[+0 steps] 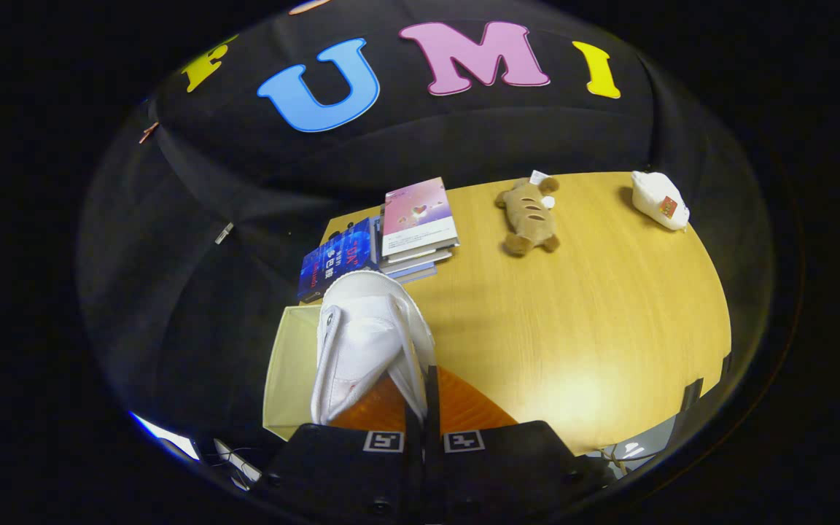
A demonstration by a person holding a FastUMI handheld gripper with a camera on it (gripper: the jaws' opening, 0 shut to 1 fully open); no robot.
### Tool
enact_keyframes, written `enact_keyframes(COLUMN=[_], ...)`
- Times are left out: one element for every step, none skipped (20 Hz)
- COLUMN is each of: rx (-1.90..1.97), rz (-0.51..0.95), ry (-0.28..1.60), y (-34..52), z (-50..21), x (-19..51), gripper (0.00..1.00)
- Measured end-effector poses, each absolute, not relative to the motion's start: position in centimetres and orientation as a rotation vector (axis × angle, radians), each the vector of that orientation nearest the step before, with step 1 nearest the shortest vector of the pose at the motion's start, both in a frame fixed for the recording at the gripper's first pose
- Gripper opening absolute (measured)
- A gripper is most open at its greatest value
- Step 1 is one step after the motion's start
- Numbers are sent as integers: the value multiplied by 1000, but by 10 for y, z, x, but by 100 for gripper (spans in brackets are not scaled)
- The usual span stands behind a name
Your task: Open the storage box then place both shoes into the box .Put the left shoe in first, then the right shoe, with the right side of both shoes facing outward in a uniform manner.
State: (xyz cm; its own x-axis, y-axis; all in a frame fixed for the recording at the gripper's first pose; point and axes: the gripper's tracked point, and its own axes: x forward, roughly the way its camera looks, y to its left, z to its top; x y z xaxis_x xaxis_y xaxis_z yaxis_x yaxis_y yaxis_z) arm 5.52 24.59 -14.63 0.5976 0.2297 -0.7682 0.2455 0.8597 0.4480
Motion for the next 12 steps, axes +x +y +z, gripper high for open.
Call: enact_keyframes(rx=[559, 561, 562, 558, 550, 535, 516, 498, 492, 489, 477, 458], rz=[-2, 2, 5, 6, -4, -17, -31, -38, -40, -36, -41, -50], ry=[953, 963, 975, 988, 1000, 1018, 1033, 1045, 1051, 1060, 1077, 1099], y=[264, 279, 295, 309, 320, 330, 339, 347, 356, 364, 370, 371], z=[-143, -143, -143, -145, -147, -153, -159, -163, -166, -170, -177, -186], x=[60, 64, 69, 73, 76, 78, 80, 81, 84, 87, 86, 85], gripper=[5, 5, 5, 5, 5, 5, 5, 5, 5, 5, 5, 5])
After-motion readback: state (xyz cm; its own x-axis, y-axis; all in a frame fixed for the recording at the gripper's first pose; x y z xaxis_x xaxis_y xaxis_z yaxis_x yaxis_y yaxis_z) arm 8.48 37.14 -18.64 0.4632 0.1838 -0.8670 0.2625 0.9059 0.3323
